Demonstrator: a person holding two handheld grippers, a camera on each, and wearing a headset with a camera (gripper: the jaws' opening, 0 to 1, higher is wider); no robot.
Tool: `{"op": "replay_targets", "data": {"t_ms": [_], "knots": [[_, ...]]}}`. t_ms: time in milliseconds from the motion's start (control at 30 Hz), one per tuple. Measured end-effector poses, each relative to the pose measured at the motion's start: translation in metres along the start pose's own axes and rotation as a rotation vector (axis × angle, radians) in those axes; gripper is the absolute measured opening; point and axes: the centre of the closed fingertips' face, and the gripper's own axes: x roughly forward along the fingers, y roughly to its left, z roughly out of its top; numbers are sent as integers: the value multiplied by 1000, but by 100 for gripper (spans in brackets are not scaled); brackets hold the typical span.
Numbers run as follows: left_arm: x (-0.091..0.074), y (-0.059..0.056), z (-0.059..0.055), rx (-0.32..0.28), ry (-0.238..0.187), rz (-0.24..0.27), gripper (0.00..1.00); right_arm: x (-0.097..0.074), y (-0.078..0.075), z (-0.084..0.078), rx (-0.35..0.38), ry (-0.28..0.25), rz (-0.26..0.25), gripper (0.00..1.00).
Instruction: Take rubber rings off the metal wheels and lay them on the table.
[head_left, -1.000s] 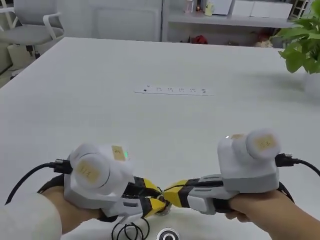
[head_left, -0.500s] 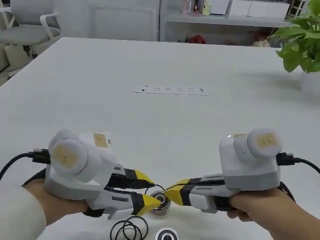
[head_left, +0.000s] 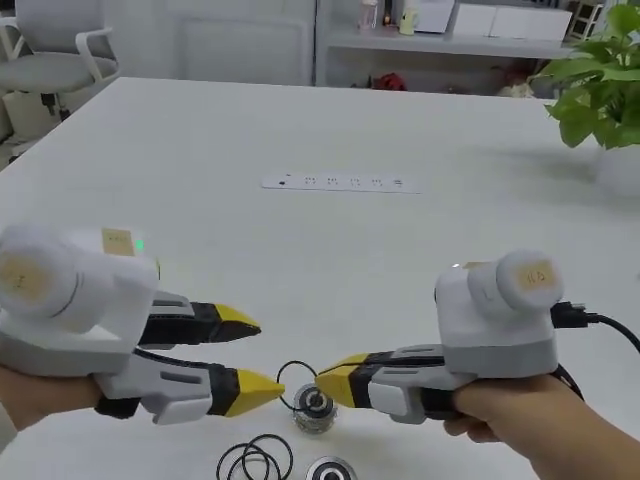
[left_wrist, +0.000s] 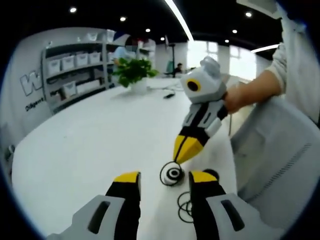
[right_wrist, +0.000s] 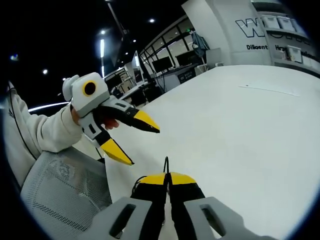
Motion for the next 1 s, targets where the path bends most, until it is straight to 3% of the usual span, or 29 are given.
{"op": "replay_targets", "data": {"t_ms": [133, 400, 633, 700, 800, 1000], "knots": [[-8, -1, -2, -3, 2, 14, 41, 1, 7, 1, 13, -1, 27, 0], [-24, 3, -12, -31, 5, 50, 44, 10, 28, -14, -11, 68, 103, 0], [-37, 8, -13, -67, -24, 92, 47, 14, 41, -24, -9, 117, 157, 0], [-38, 8, -16, -73, -21, 98, 47, 15, 46, -33, 15, 156, 183, 0], [-39, 8, -17, -78, -18, 102, 47, 17, 42, -42, 11, 195, 160, 0], [-36, 5, -21, -76, -3, 89, 47, 17, 31, -45, 44, 204, 113, 0]]}}
